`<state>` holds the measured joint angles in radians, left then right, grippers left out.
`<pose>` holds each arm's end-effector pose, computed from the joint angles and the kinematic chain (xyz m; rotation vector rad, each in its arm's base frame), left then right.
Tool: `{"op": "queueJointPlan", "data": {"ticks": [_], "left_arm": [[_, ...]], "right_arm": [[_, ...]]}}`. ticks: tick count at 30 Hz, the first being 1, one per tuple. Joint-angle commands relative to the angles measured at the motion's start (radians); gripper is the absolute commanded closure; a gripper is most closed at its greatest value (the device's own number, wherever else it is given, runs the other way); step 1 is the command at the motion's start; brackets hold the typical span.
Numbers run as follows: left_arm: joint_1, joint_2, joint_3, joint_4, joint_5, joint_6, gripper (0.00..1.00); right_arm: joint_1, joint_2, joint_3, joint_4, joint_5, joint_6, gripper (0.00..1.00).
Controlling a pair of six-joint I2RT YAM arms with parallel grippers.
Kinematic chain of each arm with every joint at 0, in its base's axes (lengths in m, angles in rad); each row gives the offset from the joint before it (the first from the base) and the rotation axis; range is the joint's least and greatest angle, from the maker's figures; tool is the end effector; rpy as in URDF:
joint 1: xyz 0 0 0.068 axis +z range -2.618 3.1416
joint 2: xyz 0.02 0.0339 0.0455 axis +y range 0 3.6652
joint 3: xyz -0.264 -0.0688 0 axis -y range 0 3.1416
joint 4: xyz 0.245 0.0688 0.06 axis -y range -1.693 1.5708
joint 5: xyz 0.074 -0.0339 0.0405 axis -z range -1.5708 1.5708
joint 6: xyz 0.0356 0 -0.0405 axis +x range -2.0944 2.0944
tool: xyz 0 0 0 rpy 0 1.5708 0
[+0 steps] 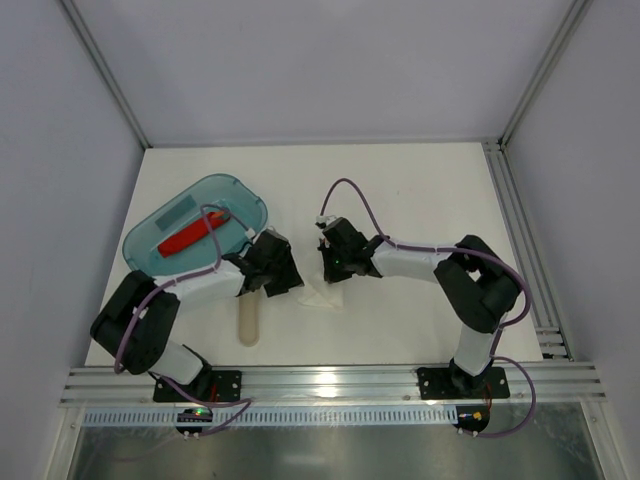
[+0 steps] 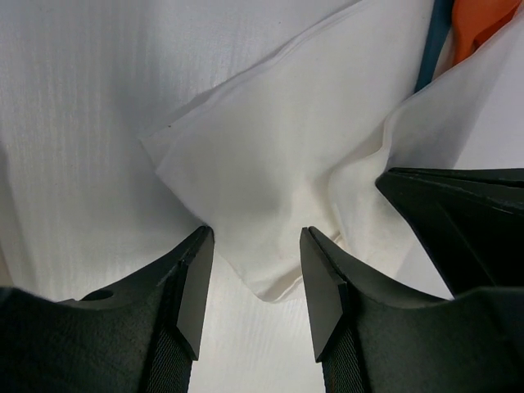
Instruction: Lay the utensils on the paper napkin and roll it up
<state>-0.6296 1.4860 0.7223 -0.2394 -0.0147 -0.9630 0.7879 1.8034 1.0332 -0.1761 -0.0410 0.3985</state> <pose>0.2226 -0.1615 0.1580 -0.4507 2.6440 -0.5455 0.2547 0.2580 0.1540 -0.5197 2.5465 0.5132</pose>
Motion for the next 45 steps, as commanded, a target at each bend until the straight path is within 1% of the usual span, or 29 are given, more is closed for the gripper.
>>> {"op": "queueJointPlan", "data": {"ticks": [1,4,7,12,15,17,22,26,31,36,38,40,42,43,44,45], "left_arm": [[-0.024,0.013,-0.043,0.066,0.002,-0.026,0.49],[-0.059,0.002,-0.06,0.11,0.048,-0.059,0.5],[-0.1,-0.016,-0.076,0.14,0.047,-0.091,0.5],[-0.134,-0.055,-0.152,0.199,0.044,-0.154,0.52],[-0.171,-0.082,-0.178,0.206,0.027,-0.206,0.52],[-0.194,-0.092,-0.181,0.201,-0.017,-0.227,0.52],[-0.194,-0.07,-0.117,0.122,-0.138,-0.206,0.51],[-0.182,-0.07,-0.096,0.107,-0.207,-0.2,0.5],[-0.139,-0.078,-0.098,0.14,-0.226,-0.175,0.5],[-0.134,-0.066,-0.06,0.178,-0.226,-0.125,0.5],[-0.134,-0.061,-0.044,0.183,-0.222,-0.094,0.55],[-0.133,-0.058,-0.018,0.192,-0.206,-0.069,0.65],[-0.133,-0.056,0.003,0.18,-0.197,-0.06,0.69],[-0.134,-0.056,0.018,0.178,-0.185,-0.054,0.76],[-0.134,-0.059,0.023,0.18,-0.179,-0.048,0.8],[-0.134,-0.062,0.028,0.186,-0.171,-0.045,0.87]], "right_arm": [[-0.004,-0.016,-0.035,-0.031,0.01,0.006,0.96],[-0.006,-0.013,-0.035,-0.031,0.009,0.013,0.96],[-0.004,-0.012,-0.035,-0.028,-0.002,0.017,0.96],[-0.006,-0.019,-0.044,-0.022,-0.01,0.022,0.96],[-0.009,-0.019,-0.045,-0.019,-0.013,0.022,0.96],[-0.01,-0.022,-0.048,-0.017,-0.014,0.023,0.96],[-0.012,-0.03,-0.061,-0.008,-0.02,0.022,0.96],[-0.013,-0.035,-0.067,-0.005,-0.026,0.02,0.96],[-0.018,-0.032,-0.071,0.0,-0.036,0.017,0.96],[-0.019,-0.039,-0.073,0.006,-0.046,0.017,0.96],[-0.022,-0.039,-0.073,0.012,-0.06,0.023,0.96],[-0.026,-0.038,-0.076,0.021,-0.077,0.023,0.96],[-0.033,-0.035,-0.079,0.026,-0.086,0.025,0.96],[-0.036,-0.035,-0.085,0.038,-0.095,0.025,0.96],[-0.047,-0.038,-0.09,0.047,-0.111,0.026,0.96],[-0.052,-0.038,-0.093,0.053,-0.117,0.031,0.96]]}}
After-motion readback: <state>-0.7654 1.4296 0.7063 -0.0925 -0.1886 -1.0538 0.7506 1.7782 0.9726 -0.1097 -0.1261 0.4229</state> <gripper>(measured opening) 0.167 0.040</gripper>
